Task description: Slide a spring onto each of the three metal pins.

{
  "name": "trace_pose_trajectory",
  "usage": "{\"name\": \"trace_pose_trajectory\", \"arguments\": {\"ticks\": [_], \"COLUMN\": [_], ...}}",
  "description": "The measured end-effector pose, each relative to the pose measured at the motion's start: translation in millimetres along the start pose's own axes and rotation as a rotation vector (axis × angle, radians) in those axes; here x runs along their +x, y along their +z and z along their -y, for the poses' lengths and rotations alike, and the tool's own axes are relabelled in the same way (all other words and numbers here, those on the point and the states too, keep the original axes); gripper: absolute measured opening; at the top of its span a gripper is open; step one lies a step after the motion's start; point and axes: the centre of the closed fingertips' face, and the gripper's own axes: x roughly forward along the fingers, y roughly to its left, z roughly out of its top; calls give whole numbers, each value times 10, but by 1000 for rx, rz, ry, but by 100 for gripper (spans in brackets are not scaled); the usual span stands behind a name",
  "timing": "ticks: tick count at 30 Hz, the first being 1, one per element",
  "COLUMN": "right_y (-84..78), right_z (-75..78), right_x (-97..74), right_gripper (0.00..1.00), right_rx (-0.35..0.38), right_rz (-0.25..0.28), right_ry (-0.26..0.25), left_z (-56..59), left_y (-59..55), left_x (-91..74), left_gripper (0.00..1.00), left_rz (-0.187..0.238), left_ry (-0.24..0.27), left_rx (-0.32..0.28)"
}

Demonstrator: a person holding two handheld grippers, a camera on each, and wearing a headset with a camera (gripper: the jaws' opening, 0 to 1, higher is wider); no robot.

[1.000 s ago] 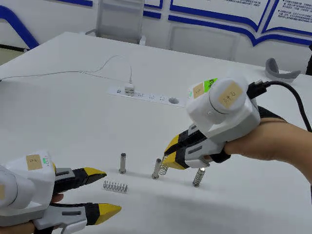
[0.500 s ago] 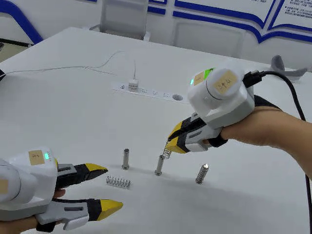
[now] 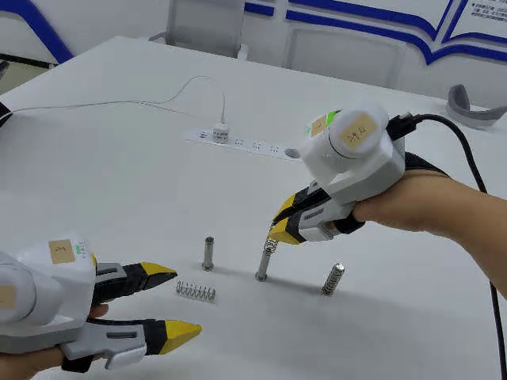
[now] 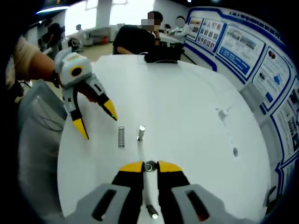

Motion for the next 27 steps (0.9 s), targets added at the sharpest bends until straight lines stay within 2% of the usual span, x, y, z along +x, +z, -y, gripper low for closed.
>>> {"name": "trace_pose_trajectory", "arguments": {"ticks": [10,17,27], "right_y": [-37,-97,-198], "right_z": [-5,-40,-38], "right_x": [72,173,336], "right_gripper": [12,12,12], "right_rx": [8,-2,18], "right_rz": [-14,-38,-66], "right_ry": [13,23,32], "left_z": [-18,-17,-22], "left_y": [-29,-45,-65], "left_x": [-1,3,2], "left_gripper": [48,47,47], "left_rz": [0,-3,-7], "left_ry": [3,2,4], "left_rx": [-14,-18,-23]}}
